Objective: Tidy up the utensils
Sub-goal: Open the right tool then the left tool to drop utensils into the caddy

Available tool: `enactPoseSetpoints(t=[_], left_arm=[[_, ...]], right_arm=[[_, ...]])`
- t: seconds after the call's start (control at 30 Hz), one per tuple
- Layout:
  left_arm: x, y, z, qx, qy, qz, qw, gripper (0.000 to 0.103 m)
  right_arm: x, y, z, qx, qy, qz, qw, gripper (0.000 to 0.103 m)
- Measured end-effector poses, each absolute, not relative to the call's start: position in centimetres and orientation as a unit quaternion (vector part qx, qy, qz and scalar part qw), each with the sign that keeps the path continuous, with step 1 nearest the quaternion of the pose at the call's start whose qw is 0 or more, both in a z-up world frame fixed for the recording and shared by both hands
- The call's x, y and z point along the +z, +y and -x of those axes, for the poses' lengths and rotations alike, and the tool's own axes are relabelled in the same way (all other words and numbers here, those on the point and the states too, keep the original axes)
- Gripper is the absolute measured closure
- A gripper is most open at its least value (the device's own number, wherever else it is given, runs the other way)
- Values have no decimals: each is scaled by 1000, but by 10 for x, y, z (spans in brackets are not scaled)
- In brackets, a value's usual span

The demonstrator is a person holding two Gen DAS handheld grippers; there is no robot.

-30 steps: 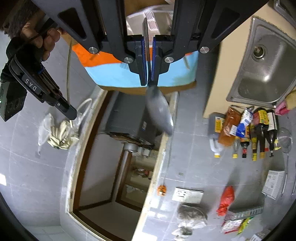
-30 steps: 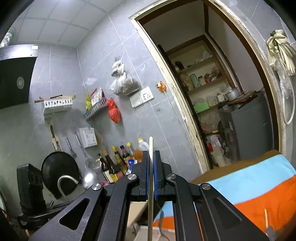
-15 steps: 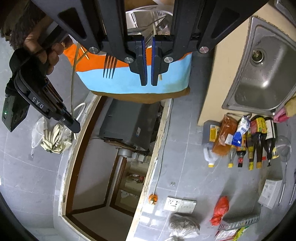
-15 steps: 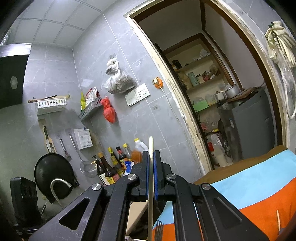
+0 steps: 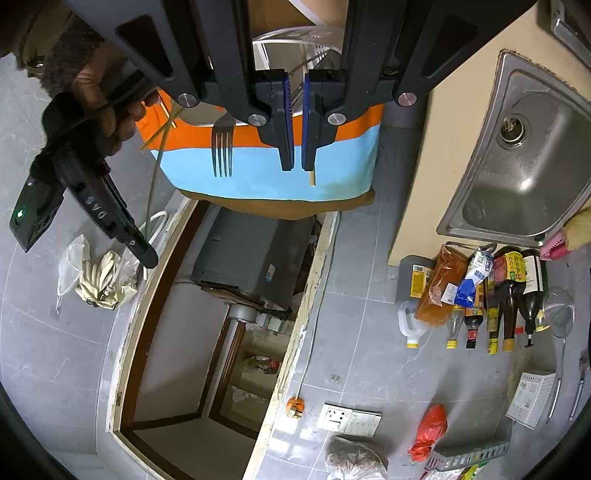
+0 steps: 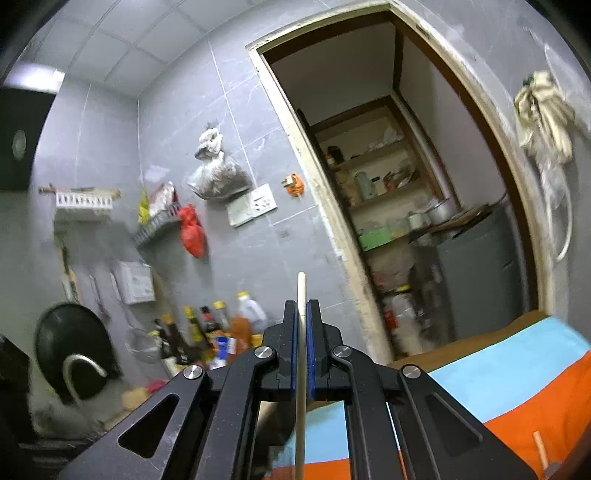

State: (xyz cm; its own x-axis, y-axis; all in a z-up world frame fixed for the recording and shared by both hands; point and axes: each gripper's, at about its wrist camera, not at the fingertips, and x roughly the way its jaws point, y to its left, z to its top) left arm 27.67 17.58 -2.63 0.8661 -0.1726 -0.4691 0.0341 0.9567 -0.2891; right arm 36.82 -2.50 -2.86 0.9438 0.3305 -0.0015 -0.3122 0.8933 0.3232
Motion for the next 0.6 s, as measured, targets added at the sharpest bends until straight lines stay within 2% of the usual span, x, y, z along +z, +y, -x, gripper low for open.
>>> enactPoseSetpoints(t=[0.3,0.33,0.43,0.5,0.6], left_arm=[[-28,173,-273,-45,259,133,955,98],[-27,172,-273,-43,260,133,956,97],[-26,170,-272,-44,260,133,955,96],[-25,166,-271,-46,260,133,955,95],[-23,158,-269,-50,257,135,956,81]], right_arm=[[-42,-28,-361,169,77,-143,972,97],[-42,-30,-358,172,82,-144,971,92],[-42,-39,-350,176,93,-149,969,69],[-41,-45,-345,174,93,-149,969,68],[-33,-59,-334,170,97,-147,970,66]])
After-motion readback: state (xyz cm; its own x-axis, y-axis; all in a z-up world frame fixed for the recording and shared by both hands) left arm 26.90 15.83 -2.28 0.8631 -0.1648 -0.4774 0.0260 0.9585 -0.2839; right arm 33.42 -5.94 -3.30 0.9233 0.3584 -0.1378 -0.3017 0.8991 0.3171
